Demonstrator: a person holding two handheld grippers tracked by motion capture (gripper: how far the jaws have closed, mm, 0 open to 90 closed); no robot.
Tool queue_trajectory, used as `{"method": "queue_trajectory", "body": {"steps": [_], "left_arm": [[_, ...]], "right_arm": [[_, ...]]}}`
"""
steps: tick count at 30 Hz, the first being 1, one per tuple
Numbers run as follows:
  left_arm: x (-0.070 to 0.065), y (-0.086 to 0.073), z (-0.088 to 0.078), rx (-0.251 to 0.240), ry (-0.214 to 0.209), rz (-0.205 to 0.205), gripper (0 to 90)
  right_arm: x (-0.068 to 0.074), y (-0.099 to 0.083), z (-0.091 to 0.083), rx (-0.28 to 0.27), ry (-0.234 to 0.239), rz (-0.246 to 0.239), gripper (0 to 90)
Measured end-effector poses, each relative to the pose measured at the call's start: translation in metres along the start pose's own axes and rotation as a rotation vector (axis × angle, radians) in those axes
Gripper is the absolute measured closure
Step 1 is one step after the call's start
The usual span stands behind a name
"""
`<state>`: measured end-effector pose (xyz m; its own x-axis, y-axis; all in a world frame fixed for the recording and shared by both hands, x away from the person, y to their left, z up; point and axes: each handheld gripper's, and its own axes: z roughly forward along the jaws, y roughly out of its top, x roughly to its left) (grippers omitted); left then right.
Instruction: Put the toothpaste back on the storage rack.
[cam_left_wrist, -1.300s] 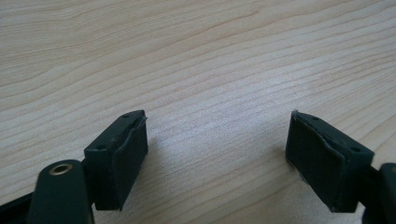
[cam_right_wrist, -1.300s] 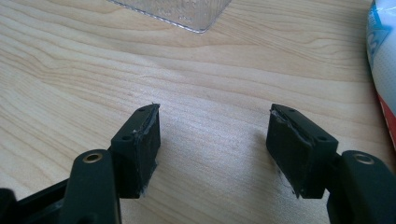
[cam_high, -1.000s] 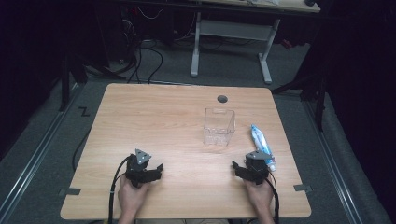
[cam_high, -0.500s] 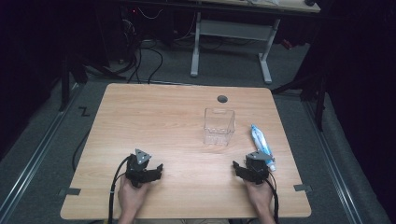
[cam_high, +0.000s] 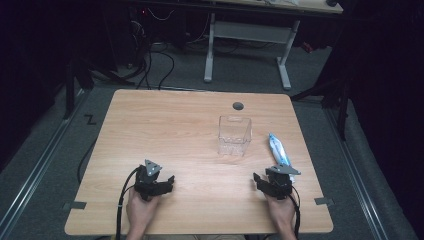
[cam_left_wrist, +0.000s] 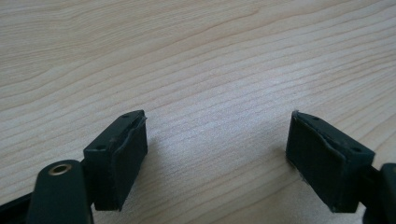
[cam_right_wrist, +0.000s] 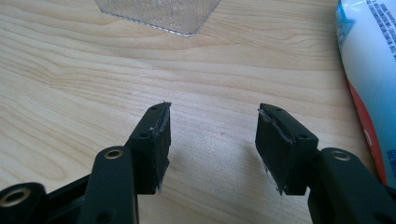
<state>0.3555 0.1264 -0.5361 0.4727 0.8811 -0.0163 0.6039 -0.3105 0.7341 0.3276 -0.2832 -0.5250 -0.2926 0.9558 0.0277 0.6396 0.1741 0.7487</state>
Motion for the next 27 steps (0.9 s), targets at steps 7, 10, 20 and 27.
{"method": "queue_trajectory", "body": {"steps": [7, 10, 20, 27], "left_arm": [[0.000, 0.000, 0.000, 0.000, 0.000, 0.000, 21.0], [0.000, 0.000, 0.000, 0.000, 0.000, 0.000, 21.0], [0.000, 0.000, 0.000, 0.000, 0.000, 0.000, 21.0], [0.000, 0.000, 0.000, 0.000, 0.000, 0.000, 21.0]], "right_arm": [[-0.002, -0.003, -0.005, -0.008, 0.010, 0.003, 46.1], [-0.004, -0.005, -0.007, -0.011, 0.017, 0.011, 46.0], [-0.010, -0.010, -0.020, -0.040, 0.043, 0.019, 44.6], [-0.014, -0.011, -0.027, -0.054, 0.034, 0.016, 43.8]]}}
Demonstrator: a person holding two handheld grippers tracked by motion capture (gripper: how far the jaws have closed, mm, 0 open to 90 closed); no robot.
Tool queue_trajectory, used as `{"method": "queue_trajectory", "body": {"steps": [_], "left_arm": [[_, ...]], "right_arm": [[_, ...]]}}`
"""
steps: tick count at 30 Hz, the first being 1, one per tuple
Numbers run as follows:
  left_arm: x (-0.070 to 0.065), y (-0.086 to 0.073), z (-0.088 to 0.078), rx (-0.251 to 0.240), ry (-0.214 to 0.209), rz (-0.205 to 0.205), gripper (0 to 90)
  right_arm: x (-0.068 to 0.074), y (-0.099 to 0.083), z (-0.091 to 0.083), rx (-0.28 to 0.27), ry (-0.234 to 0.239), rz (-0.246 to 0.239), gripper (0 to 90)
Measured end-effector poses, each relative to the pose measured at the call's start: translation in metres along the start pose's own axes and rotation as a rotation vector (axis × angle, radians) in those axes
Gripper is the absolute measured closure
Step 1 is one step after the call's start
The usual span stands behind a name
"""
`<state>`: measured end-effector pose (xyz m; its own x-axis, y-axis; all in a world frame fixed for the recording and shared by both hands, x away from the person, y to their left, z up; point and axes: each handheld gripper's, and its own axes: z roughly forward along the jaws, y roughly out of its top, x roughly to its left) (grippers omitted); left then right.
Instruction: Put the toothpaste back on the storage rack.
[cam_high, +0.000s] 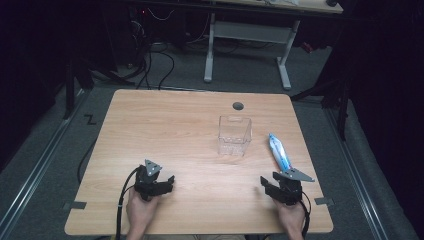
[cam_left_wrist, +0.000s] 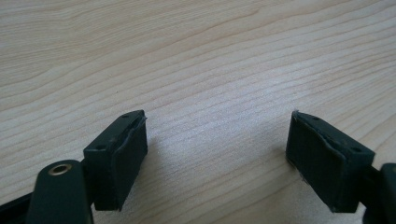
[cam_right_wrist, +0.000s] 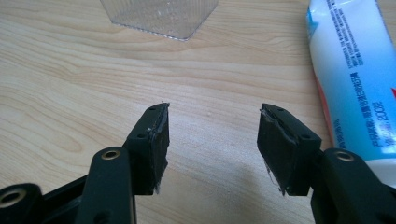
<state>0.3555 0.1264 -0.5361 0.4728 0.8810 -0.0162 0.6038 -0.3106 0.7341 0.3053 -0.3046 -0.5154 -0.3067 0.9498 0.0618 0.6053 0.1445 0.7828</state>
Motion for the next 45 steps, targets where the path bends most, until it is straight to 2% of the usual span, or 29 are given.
{"method": "queue_trajectory", "body": {"steps": [13, 33, 38, 45], "left_arm": [[0.000, 0.000, 0.000, 0.000, 0.000, 0.000, 21.0], [0.000, 0.000, 0.000, 0.000, 0.000, 0.001, 20.9], [0.000, 0.000, 0.000, 0.000, 0.000, 0.001, 20.9], [0.000, 0.000, 0.000, 0.000, -0.001, 0.000, 20.9]], "right_arm": [[-0.004, 0.006, -0.007, -0.022, 0.004, 0.010, 42.5], [-0.018, 0.021, -0.018, -0.044, -0.005, 0.037, 46.1], [-0.021, 0.028, -0.021, -0.059, -0.003, 0.031, 48.0], [-0.025, 0.034, -0.019, -0.050, -0.005, 0.030, 49.7]]}}
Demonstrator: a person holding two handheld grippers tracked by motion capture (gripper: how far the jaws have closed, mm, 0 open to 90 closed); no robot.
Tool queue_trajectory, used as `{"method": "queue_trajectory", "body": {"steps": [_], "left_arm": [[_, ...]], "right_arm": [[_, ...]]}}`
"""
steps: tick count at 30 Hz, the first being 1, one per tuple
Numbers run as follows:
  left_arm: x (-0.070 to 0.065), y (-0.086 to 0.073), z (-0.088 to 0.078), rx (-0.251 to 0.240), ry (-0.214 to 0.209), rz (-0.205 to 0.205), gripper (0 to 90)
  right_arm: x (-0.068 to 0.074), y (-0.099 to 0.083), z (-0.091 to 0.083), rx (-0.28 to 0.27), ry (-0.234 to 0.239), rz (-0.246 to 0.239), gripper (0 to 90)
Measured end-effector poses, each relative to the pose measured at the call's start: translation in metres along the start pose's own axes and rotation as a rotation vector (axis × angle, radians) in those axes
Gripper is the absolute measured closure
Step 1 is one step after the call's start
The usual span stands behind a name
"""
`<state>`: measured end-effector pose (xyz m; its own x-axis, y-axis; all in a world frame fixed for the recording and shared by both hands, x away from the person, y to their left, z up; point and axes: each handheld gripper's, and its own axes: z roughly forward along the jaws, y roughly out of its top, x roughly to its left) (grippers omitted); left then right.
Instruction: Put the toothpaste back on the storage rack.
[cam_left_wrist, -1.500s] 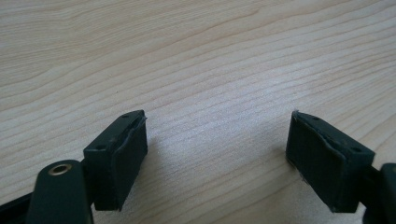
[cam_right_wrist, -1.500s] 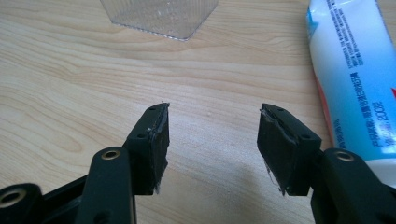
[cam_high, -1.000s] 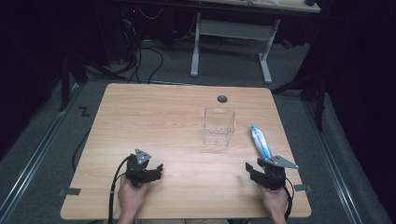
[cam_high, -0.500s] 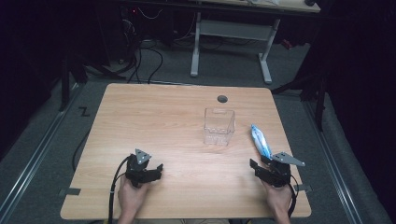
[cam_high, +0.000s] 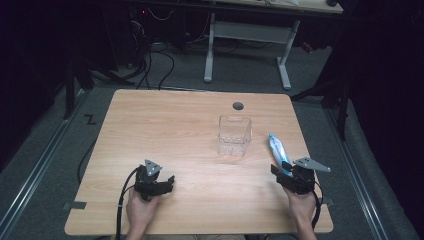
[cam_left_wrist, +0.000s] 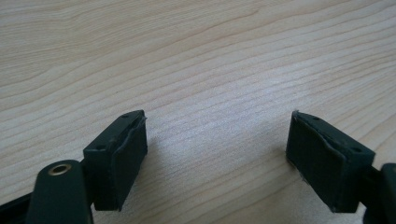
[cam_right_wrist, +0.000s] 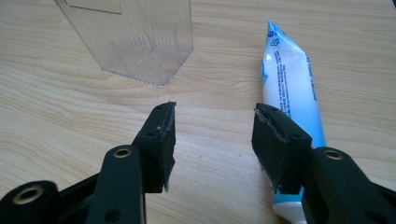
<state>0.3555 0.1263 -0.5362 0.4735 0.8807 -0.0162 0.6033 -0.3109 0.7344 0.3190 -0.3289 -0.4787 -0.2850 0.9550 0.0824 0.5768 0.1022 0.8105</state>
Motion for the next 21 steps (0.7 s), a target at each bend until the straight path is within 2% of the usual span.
{"method": "queue_trajectory", "body": {"steps": [4, 8, 13, 21], "left_arm": [[0.000, 0.000, 0.000, 0.001, 0.000, 0.000, 20.9], [0.000, 0.000, 0.000, 0.001, 0.000, 0.000, 20.9], [0.000, 0.000, 0.000, 0.001, 0.000, 0.000, 20.9], [0.000, 0.000, 0.000, 0.001, 0.000, 0.000, 20.9]], "right_arm": [[-0.001, 0.002, 0.001, 0.012, 0.001, -0.005, 50.3], [-0.005, 0.006, 0.000, 0.013, 0.016, -0.006, 56.6], [-0.009, 0.009, 0.001, 0.026, 0.015, -0.002, 56.4], [-0.015, 0.016, 0.001, 0.012, 0.010, -0.006, 54.9]]}}
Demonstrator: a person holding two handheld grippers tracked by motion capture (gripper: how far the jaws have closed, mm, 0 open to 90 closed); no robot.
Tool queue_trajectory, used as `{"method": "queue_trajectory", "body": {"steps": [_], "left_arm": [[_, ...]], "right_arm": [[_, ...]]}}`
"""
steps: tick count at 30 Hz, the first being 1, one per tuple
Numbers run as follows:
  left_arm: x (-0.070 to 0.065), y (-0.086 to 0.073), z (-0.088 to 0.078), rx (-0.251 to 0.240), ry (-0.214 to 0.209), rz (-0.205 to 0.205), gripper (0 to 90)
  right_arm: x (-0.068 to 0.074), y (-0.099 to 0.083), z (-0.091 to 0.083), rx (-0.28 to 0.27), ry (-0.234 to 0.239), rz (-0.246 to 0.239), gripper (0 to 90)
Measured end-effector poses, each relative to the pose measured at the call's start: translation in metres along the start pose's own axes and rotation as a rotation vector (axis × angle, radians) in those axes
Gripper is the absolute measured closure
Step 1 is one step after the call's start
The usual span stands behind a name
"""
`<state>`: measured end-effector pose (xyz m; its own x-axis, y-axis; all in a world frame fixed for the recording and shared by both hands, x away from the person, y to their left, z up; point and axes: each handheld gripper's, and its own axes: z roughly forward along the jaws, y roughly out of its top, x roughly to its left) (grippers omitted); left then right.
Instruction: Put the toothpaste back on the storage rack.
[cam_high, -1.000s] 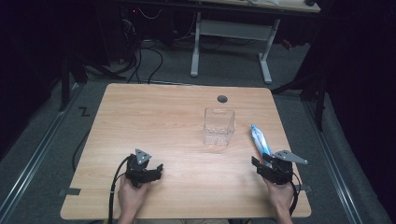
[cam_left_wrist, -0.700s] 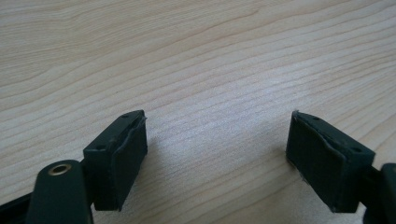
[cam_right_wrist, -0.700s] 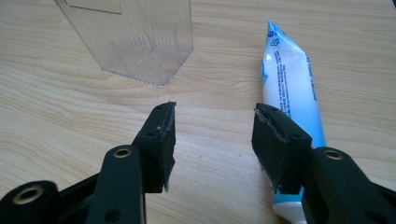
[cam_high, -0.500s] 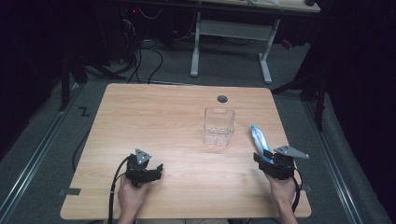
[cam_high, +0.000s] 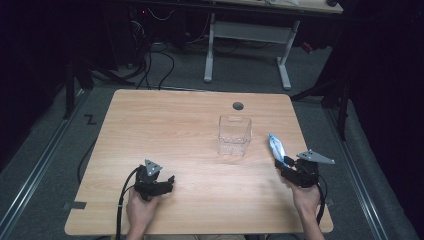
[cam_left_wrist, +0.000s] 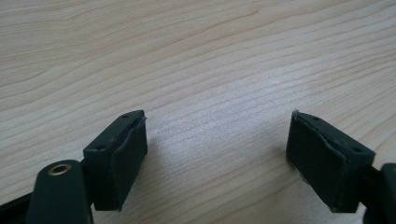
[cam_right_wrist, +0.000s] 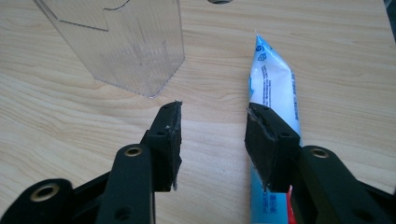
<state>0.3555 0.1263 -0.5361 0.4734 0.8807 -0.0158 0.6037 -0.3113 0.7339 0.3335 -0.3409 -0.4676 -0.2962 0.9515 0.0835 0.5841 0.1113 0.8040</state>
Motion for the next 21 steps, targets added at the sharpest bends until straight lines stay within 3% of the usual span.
{"method": "queue_trajectory", "body": {"steps": [10, 21], "left_arm": [[0.000, 0.000, 0.000, -0.002, 0.002, 0.000, 20.8], [0.000, 0.000, 0.000, -0.002, 0.002, 0.000, 20.8]], "right_arm": [[-0.006, 0.004, 0.004, -0.036, -0.012, 0.025, 48.9], [-0.011, 0.018, 0.014, 0.001, -0.021, 0.009, 43.0]]}}
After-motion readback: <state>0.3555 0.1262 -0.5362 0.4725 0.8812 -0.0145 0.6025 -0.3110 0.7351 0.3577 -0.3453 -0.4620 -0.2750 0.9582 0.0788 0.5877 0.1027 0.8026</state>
